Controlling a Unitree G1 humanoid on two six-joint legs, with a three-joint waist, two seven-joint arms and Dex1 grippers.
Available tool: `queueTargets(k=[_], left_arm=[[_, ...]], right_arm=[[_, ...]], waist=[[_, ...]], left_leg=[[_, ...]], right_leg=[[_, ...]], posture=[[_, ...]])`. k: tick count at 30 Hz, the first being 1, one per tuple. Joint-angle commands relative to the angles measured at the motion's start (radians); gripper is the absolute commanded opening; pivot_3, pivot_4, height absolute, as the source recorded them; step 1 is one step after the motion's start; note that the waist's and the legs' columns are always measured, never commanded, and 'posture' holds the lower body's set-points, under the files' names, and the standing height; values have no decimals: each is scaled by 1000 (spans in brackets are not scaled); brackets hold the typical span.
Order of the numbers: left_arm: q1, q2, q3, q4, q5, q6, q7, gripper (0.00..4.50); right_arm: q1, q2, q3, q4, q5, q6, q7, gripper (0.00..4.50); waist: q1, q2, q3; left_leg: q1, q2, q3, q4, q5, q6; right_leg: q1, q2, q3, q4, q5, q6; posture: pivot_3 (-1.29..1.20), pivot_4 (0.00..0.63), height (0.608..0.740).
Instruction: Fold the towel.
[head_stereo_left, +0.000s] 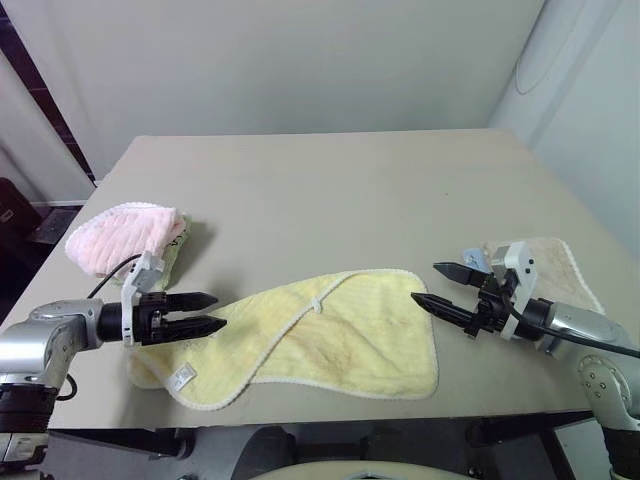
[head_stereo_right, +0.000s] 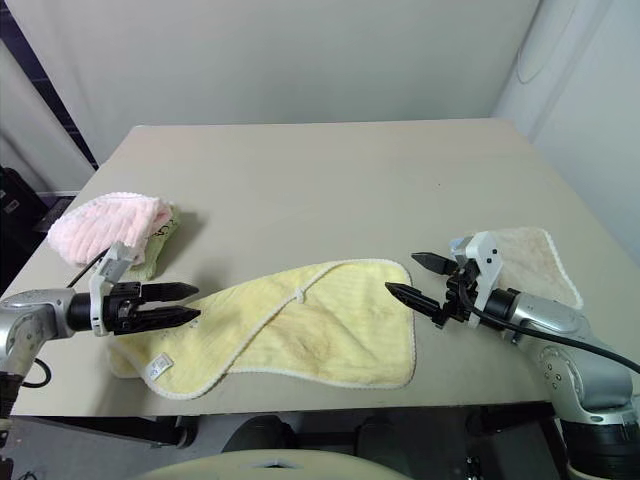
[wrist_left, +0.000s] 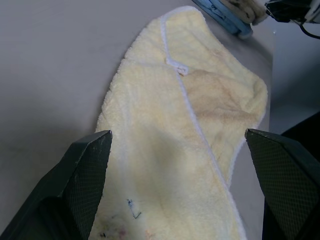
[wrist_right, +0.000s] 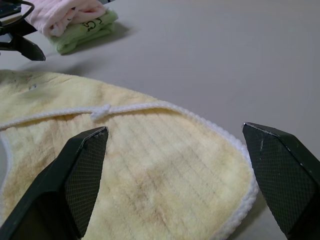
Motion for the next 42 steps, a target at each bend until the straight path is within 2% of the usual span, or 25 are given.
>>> queueTargets(k=[1, 5, 9, 13, 16, 20, 24, 31, 42], left_arm=[[-12, 13, 45, -87, -48, 40, 38, 4500], [-49, -9, 41, -139, -72, 61, 78, 4500], [-158, -48, 43, -117, -84, 47, 114, 4500], [-277, -144, 19, -15, -52, -42, 140, 4500], [-291, -195, -19, 22, -14, -105, 133, 4500], [-252, -228, -56, 47, 14, -166, 90, 4500], [-124, -170, -61, -23, 3, -153, 25, 4500], [102, -88, -2, -174, -38, -103, 34, 4500], [101, -85, 2, -244, -57, -58, 110, 4500]], right_arm=[[-26, 4, -18, 4, 9, -14, 1, 4470], [-29, 19, 1, 2, -2, -15, -15, 4470], [-37, 28, 6, -2, -5, 14, -55, 4470], [-50, 31, 8, 12, -27, 11, -91, 4470], [-63, 30, -8, 34, -20, 6, -89, 4470], [-107, 11, 1, 77, -38, 35, -106, 4470], [-166, -5, 31, 158, -55, 86, -98, 4470], [-252, 21, 120, 297, -117, 87, -75, 4470], [-378, 80, 257, 531, -269, 8, -35, 4470]], waist=[[-1, 0, 0], [0, 0, 0], [2, 0, 0], [1, 0, 0], [-2, 0, 0], [-4, -1, 0], [-9, -1, 0], [-1, 0, 1], [-5, 0, 1]], left_leg=[[0, 0, 0, 0, 0, 0], [0, 0, 0, 0, 0, 0], [0, 0, 0, 0, 1, -3], [0, -1, 0, 0, 2, -3], [0, -2, 0, 0, 3, -4], [0, -2, 1, 0, 3, -3], [1, 0, 1, 0, 3, -4], [1, 1, 1, 0, 3, -4], [0, 0, 1, 0, 5, -8]], right_leg=[[0, 0, 0, 0, 0, 0], [0, 0, 0, 0, 0, 0], [0, 0, 0, 0, 0, 0], [1, 1, 0, 0, 1, 0], [1, 2, -1, 0, 3, 4], [1, 6, -1, 0, 6, 9], [0, 7, 0, 0, 6, 10], [0, 3, 0, 0, 4, 5], [0, 2, 0, -3, 6, 2]], posture=[[0, 0, 701], [0, 0, 701], [0, 0, 701], [0, 0, 701], [0, 0, 701], [0, 0, 701], [0, 0, 701], [0, 0, 701], [0, 0, 701]])
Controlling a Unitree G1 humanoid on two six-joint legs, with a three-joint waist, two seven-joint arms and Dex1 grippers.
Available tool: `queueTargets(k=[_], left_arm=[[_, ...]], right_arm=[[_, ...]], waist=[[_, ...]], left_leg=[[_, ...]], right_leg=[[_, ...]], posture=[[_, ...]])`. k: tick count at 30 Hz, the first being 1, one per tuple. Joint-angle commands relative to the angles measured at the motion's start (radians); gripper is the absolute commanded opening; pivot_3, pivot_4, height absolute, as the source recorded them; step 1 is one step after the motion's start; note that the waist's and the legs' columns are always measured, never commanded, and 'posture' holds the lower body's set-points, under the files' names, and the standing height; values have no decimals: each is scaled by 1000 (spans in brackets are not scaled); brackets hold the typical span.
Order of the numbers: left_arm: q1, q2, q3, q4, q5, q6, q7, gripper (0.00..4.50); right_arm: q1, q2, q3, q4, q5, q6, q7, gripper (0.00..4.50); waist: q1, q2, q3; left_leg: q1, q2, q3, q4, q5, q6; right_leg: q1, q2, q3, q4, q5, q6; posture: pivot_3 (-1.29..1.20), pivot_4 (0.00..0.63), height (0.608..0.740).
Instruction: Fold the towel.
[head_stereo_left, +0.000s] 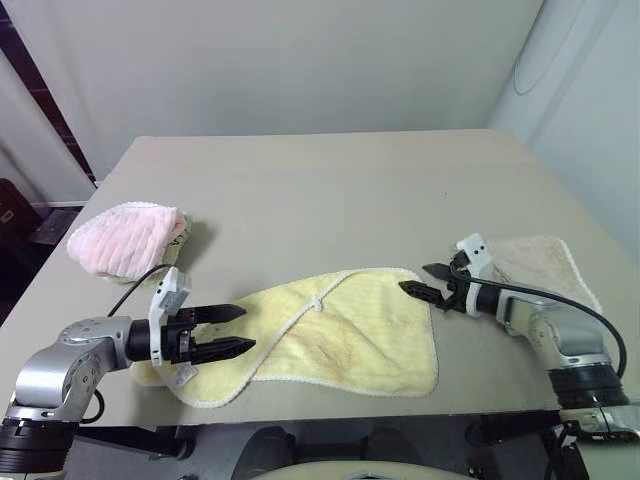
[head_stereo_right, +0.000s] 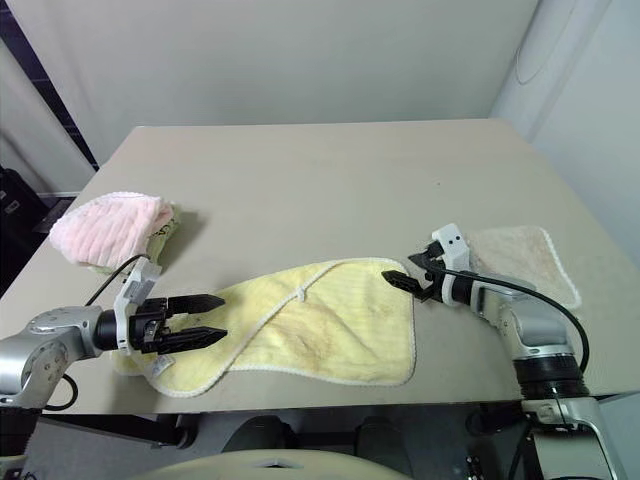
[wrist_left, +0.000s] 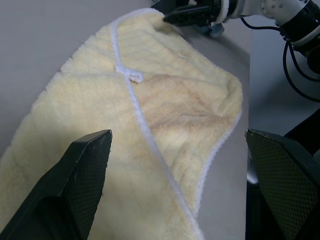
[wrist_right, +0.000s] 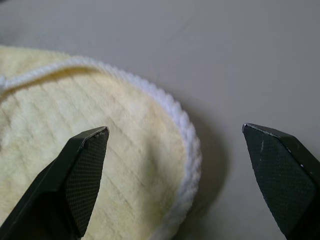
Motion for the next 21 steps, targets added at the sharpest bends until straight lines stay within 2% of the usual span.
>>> queueTargets(k=[1, 2, 5, 8, 15, 16, 21], left_arm=[[-26, 14, 27, -14, -24, 4, 7, 4500], [-26, 13, 26, -3, -18, -4, 5, 4500], [-28, 10, 18, 29, -1, -29, -8, 4500], [-41, 12, -4, 77, 23, -61, -33, 4500], [-91, -18, -19, 131, 41, -112, -50, 4500], [-95, -17, -23, 133, 44, -118, -53, 4500], [-130, -25, -37, 165, 56, -129, -54, 4500]], right_arm=[[-54, 13, 40, 43, -60, -48, 17, 4470], [-65, 21, 49, 59, -73, -63, 20, 4470], [-84, 42, 61, 74, -101, -127, 38, 3880], [-86, 56, 60, 40, -105, -163, 59, 2883], [-130, 60, 27, 21, -123, -209, 35, 204], [-138, 60, 22, 17, -127, -216, 24, 41], [-131, 23, 12, -91, -109, -156, 37, 41]], waist=[[-3, 0, 0], [-5, 0, 0], [-7, 0, 0], [-4, 0, 0], [-1, 0, 0], [-1, 0, 0], [-1, 0, 0]], left_leg=[[0, 0, 0, 0, 0, 0], [0, 0, 0, 0, 0, 0], [1, 0, 0, 0, 0, 0], [1, 0, 0, 0, 0, 0], [0, -1, 0, 0, 0, 0], [0, -1, 0, 0, 0, -1], [0, 0, 0, -1, 0, -1]], right_leg=[[0, 0, 0, 0, 0, 0], [0, 0, 0, 0, 0, 0], [0, 1, 0, 0, 0, 0], [0, 1, -1, 0, 0, 0], [0, 1, -1, 0, 1, 1], [0, 1, -1, 0, 1, 1], [0, 1, -1, 0, 2, 3]], posture=[[0, 0, 701], [0, 0, 701], [0, 0, 701], [0, 0, 701], [0, 0, 701], [0, 0, 701], [0, 0, 701]])
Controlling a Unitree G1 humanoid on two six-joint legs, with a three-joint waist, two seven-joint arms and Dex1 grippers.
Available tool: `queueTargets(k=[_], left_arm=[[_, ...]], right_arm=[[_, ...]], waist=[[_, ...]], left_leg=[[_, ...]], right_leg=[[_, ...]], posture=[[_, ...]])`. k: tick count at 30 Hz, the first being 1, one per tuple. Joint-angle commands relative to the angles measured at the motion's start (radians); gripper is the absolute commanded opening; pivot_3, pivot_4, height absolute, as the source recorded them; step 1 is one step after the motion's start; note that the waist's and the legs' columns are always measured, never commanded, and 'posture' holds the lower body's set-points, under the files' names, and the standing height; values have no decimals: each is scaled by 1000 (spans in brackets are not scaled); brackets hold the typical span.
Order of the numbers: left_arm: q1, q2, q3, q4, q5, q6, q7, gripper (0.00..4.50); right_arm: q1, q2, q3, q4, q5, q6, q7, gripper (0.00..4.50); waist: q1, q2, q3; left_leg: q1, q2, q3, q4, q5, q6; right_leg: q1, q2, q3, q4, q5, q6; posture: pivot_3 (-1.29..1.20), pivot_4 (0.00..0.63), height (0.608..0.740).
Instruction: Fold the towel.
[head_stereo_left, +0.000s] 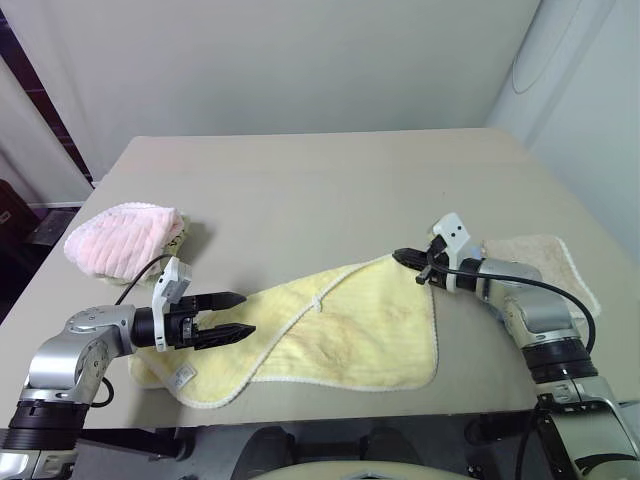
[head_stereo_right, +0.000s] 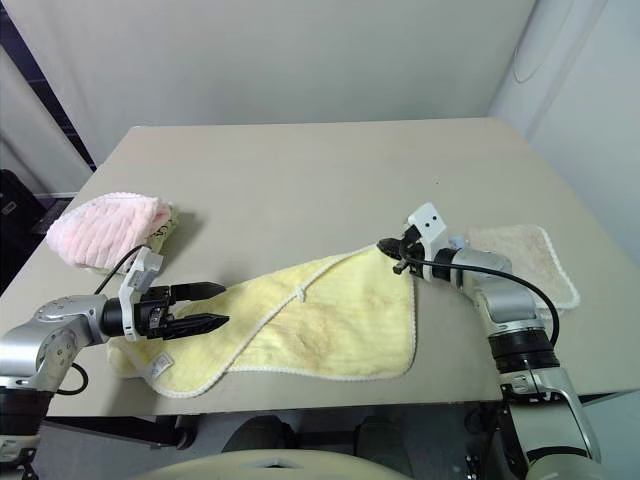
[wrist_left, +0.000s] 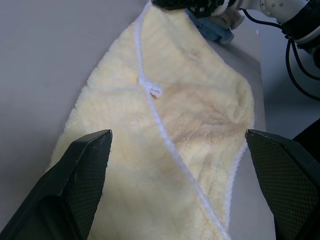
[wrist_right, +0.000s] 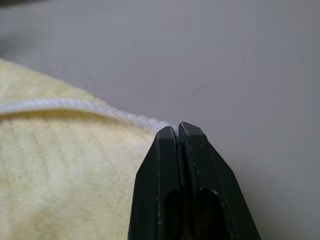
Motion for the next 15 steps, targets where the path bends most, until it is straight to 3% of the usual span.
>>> queueTargets(k=[1, 4, 10, 15], left_arm=[[-35, -4, -2, 21, 13, -29, -6, 4500], [-46, -10, -11, 40, 20, -35, -10, 4500], [-89, -40, -19, 55, 29, -53, -7, 4500], [-117, -72, -48, -51, 13, -32, 35, 4500]], right_arm=[[-4, -39, -44, -94, 22, 26, 16, 41], [-9, -40, -70, -81, 13, 15, -11, 41], [-153, -13, -75, -1, -22, 1, -81, 41], [-380, 51, -53, 205, -102, -62, -191, 41]], waist=[[0, 0, 0], [1, 0, 0], [-4, 1, 0], [-7, 1, 1]], left_leg=[[0, 0, 0, 0, 0, 0], [0, 0, 0, 0, 0, 0], [0, 0, 0, 1, 1, -1], [0, 0, 0, 0, 1, -1]], right_leg=[[0, 0, 0, 0, 0, 0], [0, 0, 0, 0, 0, 0], [0, 0, 0, 0, 1, 1], [0, 1, 0, 0, 1, 2]], posture=[[0, 0, 701], [0, 0, 701], [0, 0, 701], [0, 0, 701]])
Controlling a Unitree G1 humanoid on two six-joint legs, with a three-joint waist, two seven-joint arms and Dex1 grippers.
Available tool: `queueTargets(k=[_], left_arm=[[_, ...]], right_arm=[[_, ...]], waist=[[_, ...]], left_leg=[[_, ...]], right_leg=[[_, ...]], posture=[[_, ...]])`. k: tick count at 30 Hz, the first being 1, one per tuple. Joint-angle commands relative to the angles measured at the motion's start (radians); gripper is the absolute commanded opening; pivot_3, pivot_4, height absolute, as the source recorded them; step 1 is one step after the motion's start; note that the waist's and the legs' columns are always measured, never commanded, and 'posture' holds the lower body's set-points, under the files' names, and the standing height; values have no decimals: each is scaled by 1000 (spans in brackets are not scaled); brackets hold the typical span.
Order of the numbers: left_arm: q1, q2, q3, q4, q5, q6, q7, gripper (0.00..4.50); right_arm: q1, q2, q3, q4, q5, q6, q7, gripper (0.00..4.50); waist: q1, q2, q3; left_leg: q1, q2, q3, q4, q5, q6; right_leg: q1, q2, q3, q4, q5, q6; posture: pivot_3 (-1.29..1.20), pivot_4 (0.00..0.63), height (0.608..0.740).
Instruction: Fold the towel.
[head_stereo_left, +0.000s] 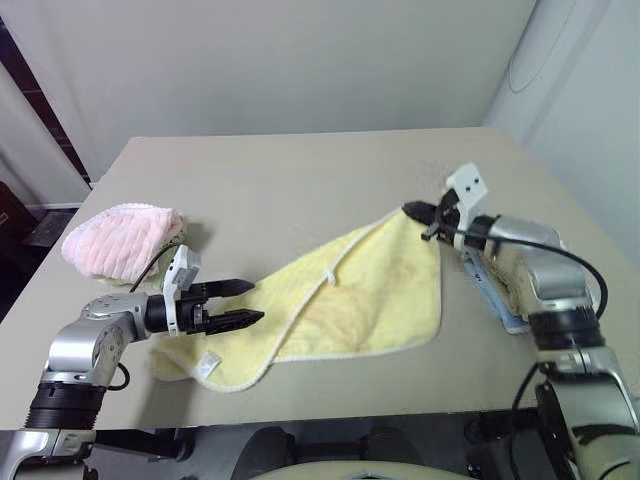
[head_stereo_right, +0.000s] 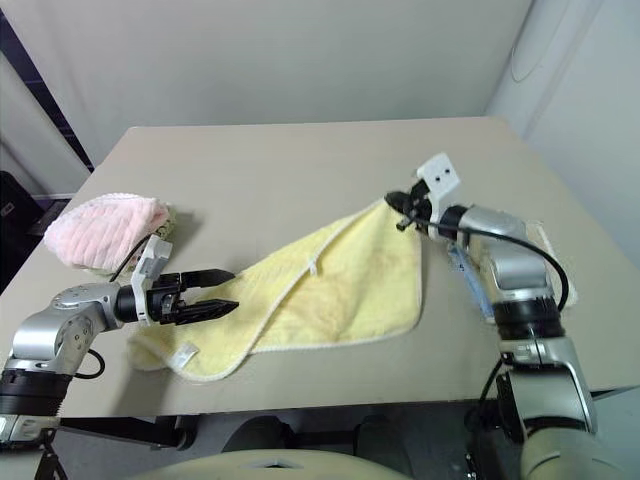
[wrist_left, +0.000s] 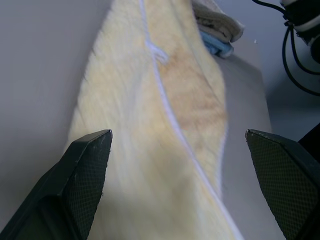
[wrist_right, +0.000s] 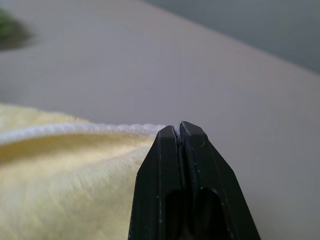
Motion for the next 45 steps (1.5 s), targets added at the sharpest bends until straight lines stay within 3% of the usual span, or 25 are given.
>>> queueTargets(k=[1, 8, 16, 20, 25, 33, 37, 45], left_arm=[[-27, -11, -21, -110, -3, 0, 28, 4500], [-60, -31, -76, -230, -34, 93, 99, 4500], [-100, -68, -173, -221, -2, 148, 137, 4500], [-102, -11, -265, -164, 95, 131, 102, 4500], [-112, 40, -287, -100, 171, 50, 60, 4500], [-97, 25, -331, 77, 316, -221, -1, 4500], [-83, -37, -306, 110, 276, -307, -48, 4500], [-91, -63, -309, 83, 296, -413, -97, 4500]], right_arm=[[-152, 43, -13, 123, -55, -72, -86, 41], [-297, 103, -18, 343, -136, -211, -218, 41], [-299, 128, -13, 402, -170, -234, -248, 41], [-279, 135, -24, 381, -173, -219, -267, 41], [-255, 126, -33, 357, -174, -209, -274, 41], [-239, 121, -33, 346, -188, -206, -291, 41], [-231, 122, -35, 340, -187, -199, -291, 41], [-207, 113, -32, 312, -195, -173, -288, 41]], waist=[[-1, 0, 0], [3, 0, 0], [-2, 1, 0], [-6, 1, 1], [-13, 1, 1], [-23, 1, 1], [-21, 2, 1], [-22, 2, 1]], left_leg=[[0, 0, 0, 0, 0, 0], [-1, -1, 0, -1, 0, 0], [-1, 0, 0, 0, 0, 0], [-1, 1, 0, -1, 1, 0], [-1, 2, -1, -1, 1, -1], [-1, 2, -1, 0, 1, -1], [0, 2, -1, 0, 1, -1], [0, 2, 0, 0, 1, -1]], right_leg=[[0, 0, 0, 0, 0, 0], [-1, 2, 0, 0, 0, 1], [-1, 3, 0, 0, 1, 2], [-1, 5, 0, 2, 1, 2], [-1, 7, 0, 3, 1, 2], [-2, 6, 0, 3, 1, 2], [-1, 6, 0, 4, 1, 2], [-1, 6, 1, 5, 1, 2]], posture=[[0, 0, 701], [0, 0, 701], [0, 0, 701], [0, 0, 701], [0, 0, 701], [0, 0, 701], [0, 0, 701], [0, 0, 701]])
